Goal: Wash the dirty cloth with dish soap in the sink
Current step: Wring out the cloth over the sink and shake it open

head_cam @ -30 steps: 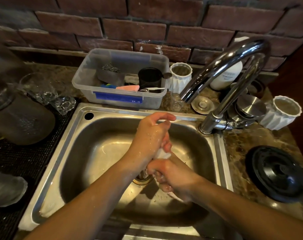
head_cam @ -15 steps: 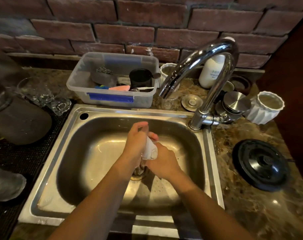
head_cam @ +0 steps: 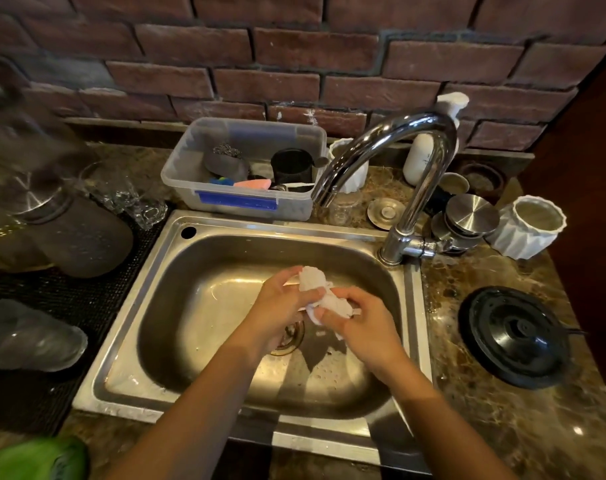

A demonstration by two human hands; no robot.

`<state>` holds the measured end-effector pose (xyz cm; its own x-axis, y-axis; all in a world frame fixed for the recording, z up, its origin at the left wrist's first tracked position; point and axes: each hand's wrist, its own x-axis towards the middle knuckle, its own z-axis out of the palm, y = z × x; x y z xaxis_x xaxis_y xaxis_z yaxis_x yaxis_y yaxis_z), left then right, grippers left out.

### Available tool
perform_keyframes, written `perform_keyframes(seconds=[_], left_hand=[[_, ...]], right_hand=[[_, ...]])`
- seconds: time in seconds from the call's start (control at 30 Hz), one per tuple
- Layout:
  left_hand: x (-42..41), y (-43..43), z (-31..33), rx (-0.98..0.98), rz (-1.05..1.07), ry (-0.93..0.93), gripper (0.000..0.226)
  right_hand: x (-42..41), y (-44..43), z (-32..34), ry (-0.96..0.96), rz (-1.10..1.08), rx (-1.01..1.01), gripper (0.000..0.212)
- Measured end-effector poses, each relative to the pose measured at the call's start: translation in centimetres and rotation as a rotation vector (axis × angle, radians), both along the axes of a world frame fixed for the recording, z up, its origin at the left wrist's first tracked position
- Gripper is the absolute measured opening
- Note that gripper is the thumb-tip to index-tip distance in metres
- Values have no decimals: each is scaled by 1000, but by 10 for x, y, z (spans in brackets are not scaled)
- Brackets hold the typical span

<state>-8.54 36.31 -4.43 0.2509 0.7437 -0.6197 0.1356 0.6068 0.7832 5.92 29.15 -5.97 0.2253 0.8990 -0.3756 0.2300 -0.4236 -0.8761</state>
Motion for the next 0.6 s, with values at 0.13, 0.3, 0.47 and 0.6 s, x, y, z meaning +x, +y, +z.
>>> perform_keyframes(seconds=[0.13,0.3,0.47,0.6], left_hand=[[-14,-8,36,4,-100,-138,53],[-35,-24,80,147,-282,-102,51],[-58,-49,114,242,-219,84,44],[-54,-71,141,359,-142,239,40]], right_hand=[[27,-17,37,118,23,60,22],[67,-38,91,177,-191,135,24],[89,-57,160,376,-191,209,28],[72,-70,222,630,-47,310,25]])
